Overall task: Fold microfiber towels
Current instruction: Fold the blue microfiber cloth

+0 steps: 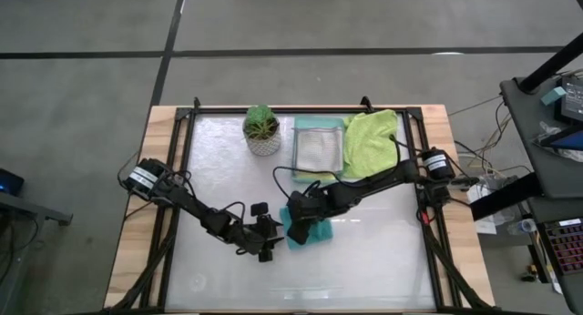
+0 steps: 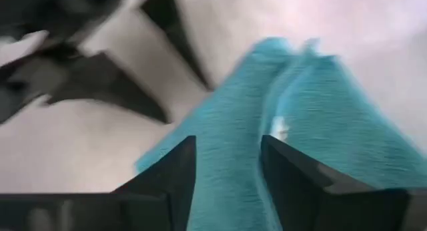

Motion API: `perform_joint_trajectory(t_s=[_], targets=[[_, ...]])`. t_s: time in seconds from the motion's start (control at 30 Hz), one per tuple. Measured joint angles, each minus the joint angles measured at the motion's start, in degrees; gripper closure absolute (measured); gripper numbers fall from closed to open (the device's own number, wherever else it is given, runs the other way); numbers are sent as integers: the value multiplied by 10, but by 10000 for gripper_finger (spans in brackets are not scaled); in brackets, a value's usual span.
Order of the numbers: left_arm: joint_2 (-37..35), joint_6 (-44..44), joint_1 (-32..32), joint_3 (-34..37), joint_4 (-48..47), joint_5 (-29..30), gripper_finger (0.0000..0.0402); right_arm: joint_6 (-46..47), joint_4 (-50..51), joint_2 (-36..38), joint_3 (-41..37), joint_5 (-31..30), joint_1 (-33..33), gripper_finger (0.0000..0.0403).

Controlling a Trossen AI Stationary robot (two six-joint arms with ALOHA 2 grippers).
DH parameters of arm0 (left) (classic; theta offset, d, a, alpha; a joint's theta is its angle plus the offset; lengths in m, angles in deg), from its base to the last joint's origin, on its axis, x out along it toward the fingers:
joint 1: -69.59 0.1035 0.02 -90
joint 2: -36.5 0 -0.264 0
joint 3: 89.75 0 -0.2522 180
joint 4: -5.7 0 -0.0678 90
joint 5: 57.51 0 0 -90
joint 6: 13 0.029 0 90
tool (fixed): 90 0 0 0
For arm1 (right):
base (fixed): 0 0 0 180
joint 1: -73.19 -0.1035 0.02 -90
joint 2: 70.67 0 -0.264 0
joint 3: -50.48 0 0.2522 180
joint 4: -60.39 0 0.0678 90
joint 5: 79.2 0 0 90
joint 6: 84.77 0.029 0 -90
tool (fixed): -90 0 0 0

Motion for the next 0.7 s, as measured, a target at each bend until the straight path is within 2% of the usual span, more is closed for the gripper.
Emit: perform_joint_trajectory(t_s=[0.13, 0.23, 0.33, 0.43, 0.57, 0.7], targets=[[0, 0, 0, 3, 4, 1, 217, -27, -25, 2, 0, 50, -3, 225], [0, -2, 0, 6, 5, 1, 217, -37, 2, 18, 0, 52, -7, 219], [0, -2, 0, 6, 5, 1, 217, -42, 56, 45, 0, 23, -12, 223], [0, -2, 0, 6, 5, 2, 217, -58, 100, 63, -6, -42, -26, 232], [0, -2, 0, 6, 4, 3, 217, -71, 86, 67, -18, -58, -52, 246], [0, -2, 0, 6, 4, 3, 217, -88, 26, 51, -39, -60, -70, 264]])
